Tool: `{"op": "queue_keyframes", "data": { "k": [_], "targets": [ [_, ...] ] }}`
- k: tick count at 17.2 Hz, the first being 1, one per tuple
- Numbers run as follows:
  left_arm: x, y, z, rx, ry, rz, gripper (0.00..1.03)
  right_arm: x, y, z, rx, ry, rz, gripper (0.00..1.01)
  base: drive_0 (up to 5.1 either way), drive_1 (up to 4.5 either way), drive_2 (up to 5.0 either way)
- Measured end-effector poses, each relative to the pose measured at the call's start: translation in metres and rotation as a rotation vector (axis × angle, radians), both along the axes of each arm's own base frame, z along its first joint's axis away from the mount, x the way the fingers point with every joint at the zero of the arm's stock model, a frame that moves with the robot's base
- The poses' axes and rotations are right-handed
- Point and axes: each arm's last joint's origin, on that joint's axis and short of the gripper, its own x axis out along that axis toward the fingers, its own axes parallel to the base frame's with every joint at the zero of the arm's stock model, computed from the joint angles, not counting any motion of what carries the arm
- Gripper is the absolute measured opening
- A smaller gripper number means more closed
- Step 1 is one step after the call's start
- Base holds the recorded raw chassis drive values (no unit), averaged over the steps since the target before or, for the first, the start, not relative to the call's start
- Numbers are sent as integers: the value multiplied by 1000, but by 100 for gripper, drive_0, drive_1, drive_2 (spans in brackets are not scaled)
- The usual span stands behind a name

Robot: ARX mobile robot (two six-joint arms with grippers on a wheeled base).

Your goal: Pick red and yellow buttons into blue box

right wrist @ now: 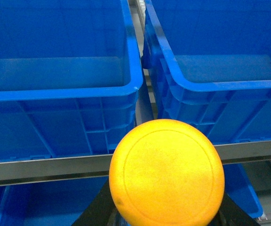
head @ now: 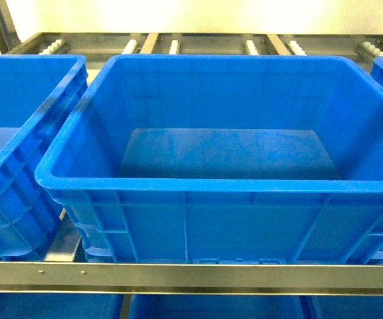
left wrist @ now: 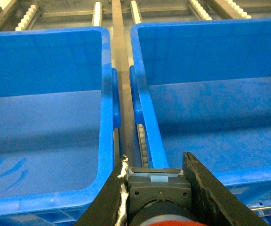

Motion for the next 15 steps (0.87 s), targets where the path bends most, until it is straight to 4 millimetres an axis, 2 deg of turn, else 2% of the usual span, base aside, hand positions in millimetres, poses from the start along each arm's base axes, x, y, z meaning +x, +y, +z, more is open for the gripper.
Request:
{"op": "queue_keyframes", "data": {
  "k": [2, 3, 5, 7, 8, 12, 15],
  "targets": [
    [0, 2, 1, -5, -2, -2, 27, 0, 6, 5, -6, -14, 14, 25, 0, 0, 0],
    [9, 1, 14, -25, -44, -23, 27, 0, 12, 20, -2, -58, 17, 25, 0, 0, 0],
    [24, 2, 30, -46, -82, -40, 27, 15, 19, 42, 11, -123, 6, 25, 0, 0, 0],
    [30, 1, 35, -57, -95, -57, 27, 35, 29, 56, 10, -139, 23, 25, 0, 0, 0],
    [30, -2, 36, -60, -94, -70, 27, 44, 34, 58, -4, -133, 24, 25, 0, 0, 0],
    [30, -3, 36, -68, -93, -71, 27, 57, 41, 60, -25, -92, 32, 25, 0, 0, 0],
    [30, -3, 36, -68, -92, -71, 27, 85, 64, 68, -35, -60, 82, 25, 0, 0, 0]
  ]
}}
